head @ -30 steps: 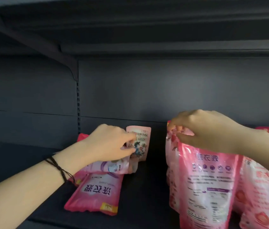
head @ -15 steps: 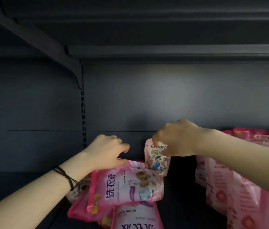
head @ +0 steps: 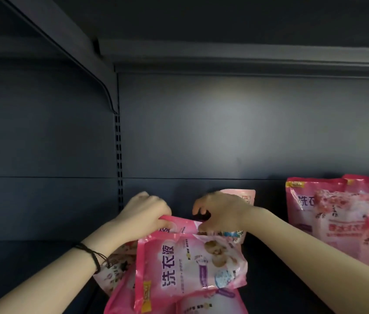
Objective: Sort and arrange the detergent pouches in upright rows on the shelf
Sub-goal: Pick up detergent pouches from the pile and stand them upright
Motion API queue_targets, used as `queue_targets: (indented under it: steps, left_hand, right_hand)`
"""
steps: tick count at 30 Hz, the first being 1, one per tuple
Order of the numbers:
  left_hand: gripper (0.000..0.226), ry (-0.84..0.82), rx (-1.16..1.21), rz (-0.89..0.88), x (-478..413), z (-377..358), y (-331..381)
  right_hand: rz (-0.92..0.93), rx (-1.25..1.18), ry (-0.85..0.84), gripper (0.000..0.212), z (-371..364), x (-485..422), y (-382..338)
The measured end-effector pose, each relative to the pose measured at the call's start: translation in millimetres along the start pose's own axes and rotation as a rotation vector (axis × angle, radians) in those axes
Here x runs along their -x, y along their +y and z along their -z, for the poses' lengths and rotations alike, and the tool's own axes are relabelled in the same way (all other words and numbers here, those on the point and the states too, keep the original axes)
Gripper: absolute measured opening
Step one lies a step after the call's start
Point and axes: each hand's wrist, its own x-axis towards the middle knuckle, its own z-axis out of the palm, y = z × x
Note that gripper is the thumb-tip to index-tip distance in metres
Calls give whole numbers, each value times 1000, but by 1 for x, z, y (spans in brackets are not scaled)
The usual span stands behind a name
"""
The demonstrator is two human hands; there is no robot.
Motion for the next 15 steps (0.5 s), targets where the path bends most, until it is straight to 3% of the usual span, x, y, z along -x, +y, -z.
queue_targets:
  steps: [3, 8, 11, 15]
  left_hand:
    - [42, 82, -63, -19, -12, 15, 4]
    - [43, 179, -165, -10, -35, 46, 14]
    - [43, 286, -199, 9, -41, 58, 20]
    - [41, 540, 145, 112, -35, 73, 20]
  right_hand:
    - [-14, -313, 49, 39, -5, -6, 1]
    - [-35, -609, 191, 1, -13, -8, 7]
    - [-23, -706, 341, 5, -14, -7, 8]
    - [-40, -836, 621, 11, -12, -3, 12]
